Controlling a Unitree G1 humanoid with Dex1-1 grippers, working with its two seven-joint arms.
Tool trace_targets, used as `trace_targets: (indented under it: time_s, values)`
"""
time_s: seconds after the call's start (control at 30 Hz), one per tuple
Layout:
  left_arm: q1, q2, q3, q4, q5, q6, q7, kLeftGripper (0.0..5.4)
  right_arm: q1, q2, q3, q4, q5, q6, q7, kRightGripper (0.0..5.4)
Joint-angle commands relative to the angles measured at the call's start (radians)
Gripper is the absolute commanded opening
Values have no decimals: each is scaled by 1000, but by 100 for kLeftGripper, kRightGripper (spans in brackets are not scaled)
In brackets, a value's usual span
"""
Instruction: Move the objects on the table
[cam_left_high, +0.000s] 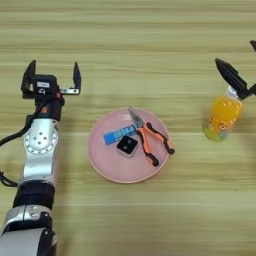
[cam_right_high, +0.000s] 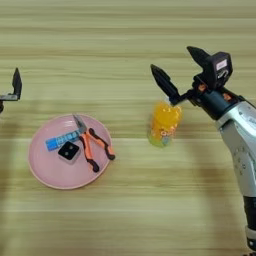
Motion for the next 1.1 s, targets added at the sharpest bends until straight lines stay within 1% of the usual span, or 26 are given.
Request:
trace_targets:
  time_s: [0.03, 0.13, 0.23, 0.43, 0.57, 0.8, 0.83, 1.1]
  values:
    - [-14, 12, 1, 12, -10, -10, -6, 540, 27, -33, 3, -20, -1, 71, 28, 539]
    - [-17, 12, 2, 13, -13, -7, -7, 540, 39, -29, 15, 4, 1, 109, 47, 539]
    - [-17, 13, 2, 9, -14, -6, -7, 540, 43, -21, 18, 45, -14, 110, 69, 539]
    - [-20, 15, 7, 10, -21, -1, -9, 540, 62, -12, 36, 101, -39, 79, 121, 539]
    - [-22, 18, 6, 10, -24, -3, -10, 540, 61, -3, 46, 150, -72, 50, 136, 539]
    - [-22, 21, 6, 10, -28, -4, -10, 540, 61, 5, 61, 203, -113, 27, 158, 539]
    - [-22, 22, 6, 11, -29, -4, -10, 540, 61, 6, 63, 209, -119, 23, 160, 519]
    - [-23, 23, 4, 12, -33, -6, -9, 540, 66, 19, 82, 229, -146, 6, 179, 431]
